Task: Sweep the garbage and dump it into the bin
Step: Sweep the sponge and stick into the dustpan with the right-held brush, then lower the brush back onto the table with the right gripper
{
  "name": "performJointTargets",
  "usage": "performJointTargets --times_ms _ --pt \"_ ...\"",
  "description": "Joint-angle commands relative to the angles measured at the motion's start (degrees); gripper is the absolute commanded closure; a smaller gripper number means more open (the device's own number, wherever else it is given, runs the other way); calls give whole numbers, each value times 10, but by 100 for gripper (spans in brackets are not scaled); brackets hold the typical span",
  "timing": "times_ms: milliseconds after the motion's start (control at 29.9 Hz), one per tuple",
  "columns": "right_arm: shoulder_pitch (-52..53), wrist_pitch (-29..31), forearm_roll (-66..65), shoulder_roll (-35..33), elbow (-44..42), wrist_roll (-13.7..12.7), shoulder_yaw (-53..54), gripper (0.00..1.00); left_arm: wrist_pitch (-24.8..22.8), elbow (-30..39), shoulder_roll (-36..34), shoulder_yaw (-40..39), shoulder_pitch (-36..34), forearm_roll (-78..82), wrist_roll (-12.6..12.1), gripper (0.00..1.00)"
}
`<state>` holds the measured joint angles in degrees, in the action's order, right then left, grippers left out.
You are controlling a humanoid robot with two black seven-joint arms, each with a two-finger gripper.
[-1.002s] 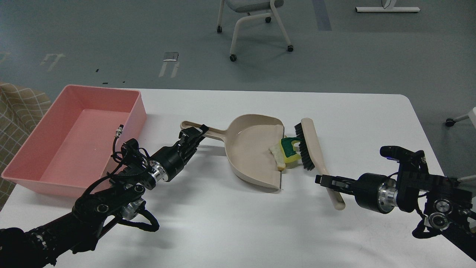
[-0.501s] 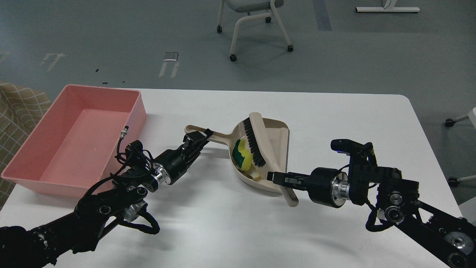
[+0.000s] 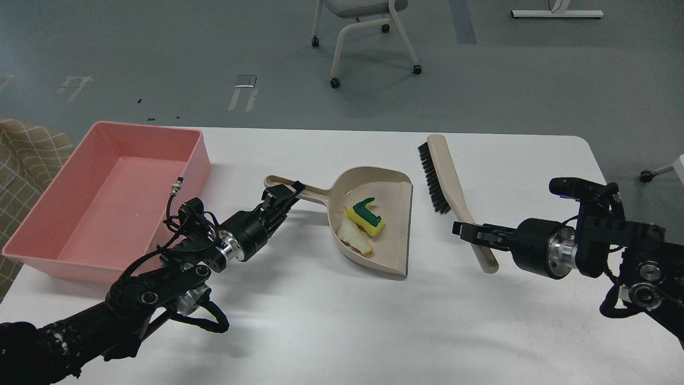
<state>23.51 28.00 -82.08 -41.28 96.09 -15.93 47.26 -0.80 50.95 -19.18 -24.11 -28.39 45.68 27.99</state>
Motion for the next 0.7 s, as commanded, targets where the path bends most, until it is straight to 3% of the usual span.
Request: performJointTargets --times_ms 0,234,668 --pt "-7 0 1 -32 -2 3 13 100 -1 0 -2 -1 0 -2 0 86" --pt "-43 0 1 -101 -10 4 15 100 -2 0 -13 -9 -4 -10 0 86" --pt "-107 0 1 -169 -13 4 16 100 -1 -1 -19 -9 -33 -39 0 86"
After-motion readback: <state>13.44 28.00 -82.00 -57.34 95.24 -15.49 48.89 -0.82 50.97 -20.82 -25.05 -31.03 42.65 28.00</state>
